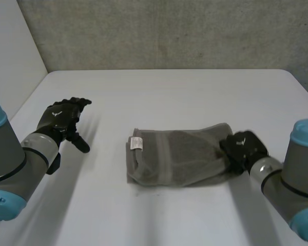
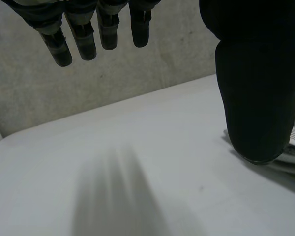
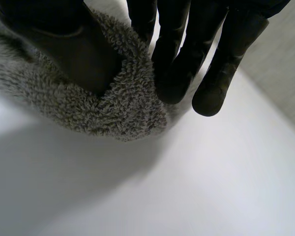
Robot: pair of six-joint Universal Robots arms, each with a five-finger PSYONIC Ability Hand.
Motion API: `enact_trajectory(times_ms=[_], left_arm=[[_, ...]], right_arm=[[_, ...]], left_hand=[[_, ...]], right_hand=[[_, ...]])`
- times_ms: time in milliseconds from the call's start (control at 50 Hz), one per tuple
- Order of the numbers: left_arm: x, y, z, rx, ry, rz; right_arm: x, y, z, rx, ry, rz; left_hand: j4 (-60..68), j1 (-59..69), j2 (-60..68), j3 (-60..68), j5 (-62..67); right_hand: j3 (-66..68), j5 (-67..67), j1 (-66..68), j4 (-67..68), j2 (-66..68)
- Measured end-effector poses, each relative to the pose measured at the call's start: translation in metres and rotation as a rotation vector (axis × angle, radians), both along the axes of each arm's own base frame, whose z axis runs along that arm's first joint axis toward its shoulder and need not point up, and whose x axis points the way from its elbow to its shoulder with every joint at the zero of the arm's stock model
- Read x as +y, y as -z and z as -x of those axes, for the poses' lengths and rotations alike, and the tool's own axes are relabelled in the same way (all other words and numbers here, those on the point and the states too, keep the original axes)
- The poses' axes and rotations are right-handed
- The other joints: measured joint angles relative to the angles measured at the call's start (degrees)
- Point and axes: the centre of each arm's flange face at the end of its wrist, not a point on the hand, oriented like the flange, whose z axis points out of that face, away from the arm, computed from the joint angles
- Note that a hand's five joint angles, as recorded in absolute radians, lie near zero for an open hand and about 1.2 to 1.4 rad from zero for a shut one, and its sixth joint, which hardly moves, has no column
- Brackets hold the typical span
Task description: Fold the towel.
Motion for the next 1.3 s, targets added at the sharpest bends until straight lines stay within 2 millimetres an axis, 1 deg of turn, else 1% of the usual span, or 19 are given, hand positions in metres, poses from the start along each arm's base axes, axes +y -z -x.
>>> enact_trajectory(times_ms=[60, 120, 160, 220, 260, 320, 340, 440, 500, 580, 660, 740, 840, 900, 1000, 1080, 1140, 1180, 1300], left_arm=[[0.003, -0.007, 0.005, 0.006, 0.015, 0.021], [0.004, -0.017, 0.009, 0.018, 0.026, 0.049], [0.004, -0.028, 0.012, 0.034, 0.033, 0.069], [0.005, -0.038, 0.016, 0.052, 0.042, 0.073], [0.007, -0.047, 0.021, 0.076, 0.051, 0.055], [0.009, -0.053, 0.025, 0.100, 0.055, 0.026], [0.010, -0.055, 0.026, 0.113, 0.056, 0.010], [0.010, -0.060, 0.033, 0.167, 0.052, -0.045], [0.009, -0.061, 0.038, 0.187, 0.042, -0.058], [0.009, -0.057, 0.053, 0.188, 0.040, -0.067], [0.016, -0.045, 0.075, 0.165, 0.062, -0.092], [0.025, -0.024, 0.096, 0.125, 0.089, -0.136], [0.040, 0.017, 0.116, 0.042, 0.101, -0.210], [0.047, 0.039, 0.117, -0.015, 0.073, -0.244], [0.052, 0.055, 0.110, -0.071, 0.013, -0.264], [0.052, 0.052, 0.105, -0.076, -0.012, -0.259], [0.052, 0.041, 0.103, -0.059, -0.016, -0.239], [0.052, 0.032, 0.102, -0.045, -0.016, -0.223], [0.055, -0.018, 0.099, 0.027, -0.002, -0.124]], right_arm=[[-0.006, -0.021, -0.015, 0.010, -0.033, 0.114], [0.003, -0.042, -0.050, -0.006, -0.144, 0.210], [0.023, -0.051, -0.087, -0.024, -0.267, 0.258], [0.049, -0.049, -0.121, -0.022, -0.405, 0.268], [0.080, -0.035, -0.149, 0.023, -0.548, 0.241], [0.101, -0.019, -0.163, 0.092, -0.646, 0.198], [0.107, -0.013, -0.165, 0.118, -0.670, 0.179], [0.106, -0.017, -0.161, 0.106, -0.634, 0.117], [0.083, -0.040, -0.146, -0.048, -0.486, 0.073], [0.049, -0.070, -0.114, -0.286, -0.283, 0.015], [0.025, -0.082, -0.086, -0.465, -0.128, -0.061], [0.014, -0.071, -0.073, -0.489, -0.057, -0.144], [0.006, -0.038, -0.071, -0.389, -0.027, -0.252], [0.002, -0.018, -0.075, -0.324, -0.031, -0.300], [-0.002, 0.003, -0.081, -0.263, -0.047, -0.333], [-0.003, 0.005, -0.084, -0.249, -0.062, -0.325], [-0.003, -0.008, -0.086, -0.262, -0.079, -0.293], [-0.002, -0.022, -0.086, -0.283, -0.092, -0.258], [0.000, -0.095, -0.081, -0.387, -0.123, -0.071]], left_hand=[[0.25, 0.00, 0.38, 0.16, 0.00], [0.63, 0.21, 0.87, 0.64, 0.00], [0.62, 0.21, 0.92, 0.64, 0.00], [0.62, 0.18, 0.90, 0.64, 0.00], [0.53, 0.01, 0.81, 0.53, 0.00], [0.51, 0.01, 0.77, 0.52, 0.00], [0.50, 0.01, 0.70, 0.51, 0.00], [0.50, 0.01, 0.66, 0.51, 0.00], [0.50, 0.01, 0.66, 0.51, 0.00], [0.54, 0.01, 0.68, 0.53, 0.00], [0.60, 0.04, 0.77, 0.60, 0.00], [0.61, 0.20, 0.80, 0.63, 0.00], [0.61, 0.21, 0.80, 0.64, 0.00], [0.60, 0.16, 0.79, 0.62, 0.00], [0.50, 0.01, 0.67, 0.52, 0.00], [0.50, 0.01, 0.66, 0.51, -0.06], [0.49, 0.01, 0.62, 0.51, -0.06], [0.47, 0.00, 0.59, 0.51, -0.06], [0.06, 0.00, 0.18, 0.02, -0.06]], right_hand=[[0.00, 0.03, 0.02, 0.00, 0.00], [0.00, 0.22, 0.27, 0.00, 0.00], [0.00, 0.27, 0.30, 0.00, 0.48], [0.00, 0.27, 0.29, 0.00, 1.39], [0.00, 0.27, 0.29, 0.00, 1.65], [-2.36, -1.73, -1.79, -2.53, -0.31], [-10.43, -10.86, -9.54, -10.75, -8.23], [-52.87, -54.96, -53.29, -54.51, -52.52], [-62.42, -63.26, -60.60, -62.23, -58.59], [-62.62, -63.26, -61.45, -62.23, -58.59], [-62.62, -63.26, -61.54, -62.23, -58.59], [-62.62, -63.26, -61.55, -62.23, -58.59], [-62.62, -63.26, -61.55, -62.23, -58.59], [-62.62, -63.27, -61.56, -62.23, -58.59], [-62.62, -63.27, -61.69, -62.23, -58.59], [-62.62, -63.26, -62.10, -62.23, -58.59], [-62.62, -63.26, -62.10, -62.23, -58.59], [-62.62, -63.26, -62.10, -62.23, -58.59], [-62.62, -63.27, -62.10, -62.23, -58.59]])
